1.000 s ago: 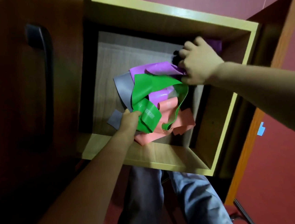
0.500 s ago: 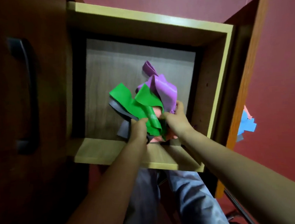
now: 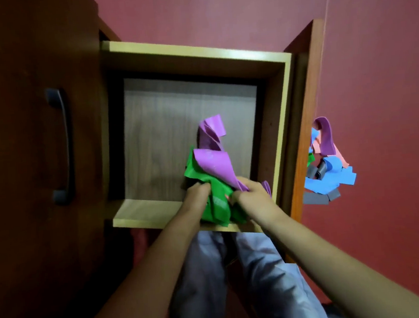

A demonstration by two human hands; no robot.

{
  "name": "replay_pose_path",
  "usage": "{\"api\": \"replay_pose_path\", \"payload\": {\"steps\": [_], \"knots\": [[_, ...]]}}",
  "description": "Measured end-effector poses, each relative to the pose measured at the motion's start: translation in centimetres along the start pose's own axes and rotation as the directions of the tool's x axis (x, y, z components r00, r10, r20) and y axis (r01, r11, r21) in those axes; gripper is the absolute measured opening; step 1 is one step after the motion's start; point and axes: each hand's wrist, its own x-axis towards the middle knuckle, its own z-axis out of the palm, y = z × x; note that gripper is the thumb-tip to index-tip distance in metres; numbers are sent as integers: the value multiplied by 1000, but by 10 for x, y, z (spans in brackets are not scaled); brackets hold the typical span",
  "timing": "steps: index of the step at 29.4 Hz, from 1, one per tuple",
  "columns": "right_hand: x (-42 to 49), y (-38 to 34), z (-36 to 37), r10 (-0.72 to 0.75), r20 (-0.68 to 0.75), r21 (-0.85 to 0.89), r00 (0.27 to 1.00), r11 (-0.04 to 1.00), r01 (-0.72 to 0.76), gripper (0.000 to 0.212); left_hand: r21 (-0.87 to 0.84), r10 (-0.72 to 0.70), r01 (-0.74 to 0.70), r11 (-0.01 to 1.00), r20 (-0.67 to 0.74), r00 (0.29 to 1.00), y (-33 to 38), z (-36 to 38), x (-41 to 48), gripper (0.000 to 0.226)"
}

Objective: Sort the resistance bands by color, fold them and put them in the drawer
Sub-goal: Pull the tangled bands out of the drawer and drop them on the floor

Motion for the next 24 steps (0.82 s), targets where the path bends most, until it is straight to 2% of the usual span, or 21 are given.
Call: {"api": "replay_pose_path", "payload": {"steps": [4, 6, 8, 10, 13, 17, 18, 21, 24], "knots": [[-42, -12, -16, -23, -160, 150, 987, 988, 48, 28, 23, 66, -68, 997, 72, 995, 16, 15, -33, 24], [-59, -11, -31, -19, -251, 175, 968, 982, 65, 36, 27, 107, -111, 993, 113, 988, 27, 28, -59, 21], [-76, -13, -48, -15, -295, 182, 955, 981, 72, 34, 43, 144, -153, 987, 164, 976, 36, 44, -85, 6], [-90, -14, -65, -27, -316, 201, 948, 975, 95, 28, 44, 167, -179, 983, 200, 966, 37, 63, -95, 21], [-113, -11, -93, -56, -389, 173, 919, 976, 132, 36, 67, 195, -219, 973, 259, 946, 33, 95, -108, 33], [-139, 0, -127, -5, -474, 284, 880, 946, 158, 14, 113, 203, -259, 959, 362, 910, 29, 143, -127, 11], [-144, 4, -135, 10, -504, 302, 864, 939, 165, 16, 123, 196, -260, 958, 387, 901, 27, 154, -131, 11], [-158, 15, -161, 30, -593, 299, 805, 936, 185, 38, 172, 152, -250, 953, 444, 883, 22, 189, -140, 30], [-164, 22, -184, 105, -650, 315, 753, 939, 141, 37, 218, 146, -275, 936, 472, 870, 23, 216, -148, 30]]}}
